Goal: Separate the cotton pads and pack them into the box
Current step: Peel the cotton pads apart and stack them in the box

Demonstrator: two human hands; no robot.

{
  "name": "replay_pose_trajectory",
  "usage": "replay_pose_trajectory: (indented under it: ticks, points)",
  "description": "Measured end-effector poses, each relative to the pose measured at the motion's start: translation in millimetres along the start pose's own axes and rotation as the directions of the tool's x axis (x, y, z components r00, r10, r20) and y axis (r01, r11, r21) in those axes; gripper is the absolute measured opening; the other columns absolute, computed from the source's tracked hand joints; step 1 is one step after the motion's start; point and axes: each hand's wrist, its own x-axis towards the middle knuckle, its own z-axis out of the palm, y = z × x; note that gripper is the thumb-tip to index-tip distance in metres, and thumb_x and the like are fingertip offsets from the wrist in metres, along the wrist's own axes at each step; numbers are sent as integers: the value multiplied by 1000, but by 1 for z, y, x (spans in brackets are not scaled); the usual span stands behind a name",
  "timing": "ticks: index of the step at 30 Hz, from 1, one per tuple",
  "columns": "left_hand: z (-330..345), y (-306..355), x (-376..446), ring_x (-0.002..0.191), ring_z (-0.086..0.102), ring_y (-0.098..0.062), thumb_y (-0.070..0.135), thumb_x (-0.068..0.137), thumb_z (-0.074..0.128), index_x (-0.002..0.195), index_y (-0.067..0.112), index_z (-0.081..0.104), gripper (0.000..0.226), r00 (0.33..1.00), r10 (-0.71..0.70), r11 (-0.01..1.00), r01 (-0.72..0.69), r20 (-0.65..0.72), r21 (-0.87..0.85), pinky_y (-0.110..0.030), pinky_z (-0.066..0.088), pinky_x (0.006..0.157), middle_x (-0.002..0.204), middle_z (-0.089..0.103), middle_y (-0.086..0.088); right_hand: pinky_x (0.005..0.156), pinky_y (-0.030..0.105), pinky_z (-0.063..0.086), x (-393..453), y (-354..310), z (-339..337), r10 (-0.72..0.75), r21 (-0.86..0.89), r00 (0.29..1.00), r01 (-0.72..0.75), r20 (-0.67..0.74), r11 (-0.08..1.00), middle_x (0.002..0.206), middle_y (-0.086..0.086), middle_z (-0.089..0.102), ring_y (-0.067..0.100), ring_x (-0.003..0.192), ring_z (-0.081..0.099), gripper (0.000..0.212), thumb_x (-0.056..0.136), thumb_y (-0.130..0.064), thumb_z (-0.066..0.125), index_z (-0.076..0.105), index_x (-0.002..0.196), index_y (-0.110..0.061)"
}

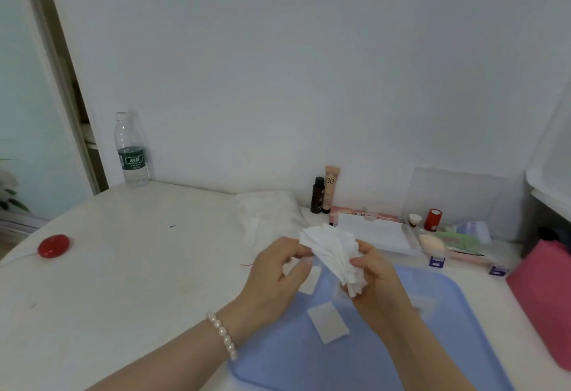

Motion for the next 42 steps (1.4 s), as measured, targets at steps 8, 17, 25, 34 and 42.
replay_pose_trajectory:
  ticks: [8, 17, 25, 34, 42]
  points:
    - [34, 28, 37, 101, 66, -31, 24, 85, 57, 120, 1, 58, 42, 865, -361, 339, 469, 348, -815, -42, 55, 82, 117, 65, -22, 62, 30, 55, 12, -18, 8, -358, -410, 934, 334, 20, 849, 82, 2, 70, 15, 74, 67, 28, 72, 9, 66, 64, 86, -16]
    - [56, 15, 62, 105, 64, -35, 17, 83, 51, 124, 3, 54, 43, 906, -328, 255, 357, 267, -898, -46, 55, 80, 117, 65, -19, 55, 10, 42, 22, -45, -11, -713, -703, 702, 508, 2, 498, 73, 3, 60, 7, 63, 52, 31, 75, 1, 71, 62, 79, -28]
    - [61, 3, 47, 110, 61, -36, 19, 91, 46, 130, 9, 50, 41, 916, -293, 293, 360, 276, -886, -51, 52, 87, 121, 63, -19, 53, 23, 48, 17, -45, 1, -445, -727, 882, 407, 155, 553, 61, 0, 64, 12, 56, 58, 19, 69, -5, 78, 66, 68, -19]
    - [59, 7, 42, 113, 60, -33, 47, 85, 38, 100, 5, 73, 57, 885, -226, 39, 426, 407, -904, -52, 36, 105, 119, 64, -22, 58, 25, 48, 18, -33, 13, -517, -802, 854, 345, 53, 488, 61, -8, 59, 1, 53, 52, 34, 60, -9, 84, 57, 72, -26]
    - [57, 3, 42, 113, 59, -36, 28, 89, 43, 122, 3, 61, 45, 884, -219, -21, 419, 413, -908, -52, 47, 92, 122, 62, -22, 57, 24, 58, 15, -54, 4, -252, -393, 968, 235, 10, 889, 73, 7, 73, 17, 67, 69, 16, 65, -2, 72, 69, 80, -6]
